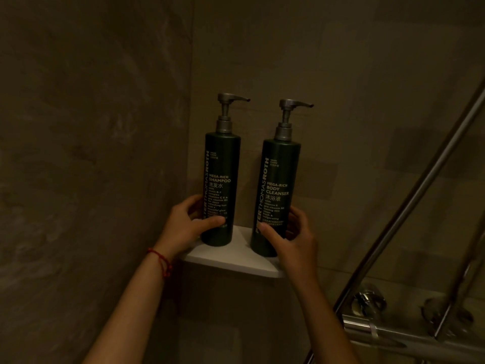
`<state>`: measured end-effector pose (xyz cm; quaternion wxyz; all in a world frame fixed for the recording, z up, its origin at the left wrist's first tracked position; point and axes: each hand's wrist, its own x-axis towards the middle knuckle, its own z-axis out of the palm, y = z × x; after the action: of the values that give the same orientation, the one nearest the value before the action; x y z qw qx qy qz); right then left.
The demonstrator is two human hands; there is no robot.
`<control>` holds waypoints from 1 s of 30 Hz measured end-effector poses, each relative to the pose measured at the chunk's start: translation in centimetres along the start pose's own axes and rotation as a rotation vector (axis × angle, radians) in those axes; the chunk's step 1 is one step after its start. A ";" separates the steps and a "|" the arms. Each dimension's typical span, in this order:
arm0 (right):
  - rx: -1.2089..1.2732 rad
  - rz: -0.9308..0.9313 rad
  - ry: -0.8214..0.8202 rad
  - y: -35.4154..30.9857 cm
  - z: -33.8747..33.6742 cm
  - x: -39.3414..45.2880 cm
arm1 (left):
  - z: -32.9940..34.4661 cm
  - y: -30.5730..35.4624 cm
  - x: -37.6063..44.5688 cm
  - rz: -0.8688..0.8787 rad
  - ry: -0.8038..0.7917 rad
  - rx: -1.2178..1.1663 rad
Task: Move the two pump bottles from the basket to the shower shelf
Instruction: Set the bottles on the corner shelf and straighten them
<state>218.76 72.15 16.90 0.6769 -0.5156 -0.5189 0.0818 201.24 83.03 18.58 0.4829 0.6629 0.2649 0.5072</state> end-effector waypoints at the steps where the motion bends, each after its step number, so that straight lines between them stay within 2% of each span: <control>1: -0.003 0.002 -0.001 0.0 0.1 0.0 | 0.0 0.0 0.1 0.002 -0.002 0.003; 15: -0.024 -0.010 0.036 0.0 0.3 -0.2 | 0.2 0.0 -0.3 0.070 0.006 0.019; 30: -0.026 0.007 0.034 0.1 0.3 -0.2 | 0.0 0.2 -0.6 0.064 -0.012 0.040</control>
<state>218.52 72.24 16.66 0.6785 -0.5275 -0.5065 0.0689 201.01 82.44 18.46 0.4544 0.6838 0.2507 0.5129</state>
